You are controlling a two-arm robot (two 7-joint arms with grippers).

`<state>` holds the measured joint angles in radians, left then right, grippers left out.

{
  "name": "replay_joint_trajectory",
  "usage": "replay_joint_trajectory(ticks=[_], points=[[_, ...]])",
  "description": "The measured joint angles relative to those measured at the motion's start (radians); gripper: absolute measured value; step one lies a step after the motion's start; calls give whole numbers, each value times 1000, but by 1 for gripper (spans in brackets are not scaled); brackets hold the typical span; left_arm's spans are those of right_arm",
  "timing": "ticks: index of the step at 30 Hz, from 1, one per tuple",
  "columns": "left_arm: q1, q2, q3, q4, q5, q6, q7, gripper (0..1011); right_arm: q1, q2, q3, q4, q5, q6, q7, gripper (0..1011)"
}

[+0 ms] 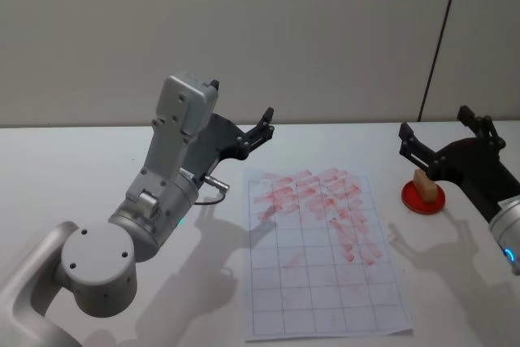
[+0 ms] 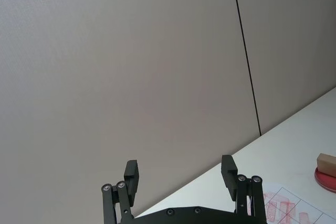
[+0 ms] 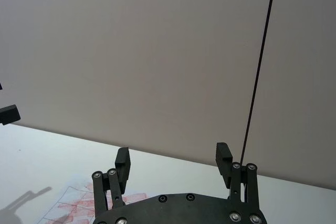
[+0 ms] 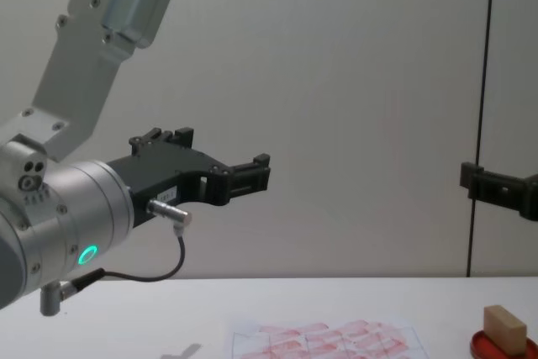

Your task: Use the one hand to pick up the stamp and affix it onto the A4 paper.

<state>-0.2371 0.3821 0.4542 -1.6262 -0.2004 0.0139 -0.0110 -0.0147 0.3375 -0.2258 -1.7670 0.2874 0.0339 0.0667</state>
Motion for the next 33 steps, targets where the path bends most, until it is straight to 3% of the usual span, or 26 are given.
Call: replay_joint_trajectory(ticks=[33], points=[[0,0,0,0,0,0,0,1001,0,0,0,0,0,1,0,1001]])
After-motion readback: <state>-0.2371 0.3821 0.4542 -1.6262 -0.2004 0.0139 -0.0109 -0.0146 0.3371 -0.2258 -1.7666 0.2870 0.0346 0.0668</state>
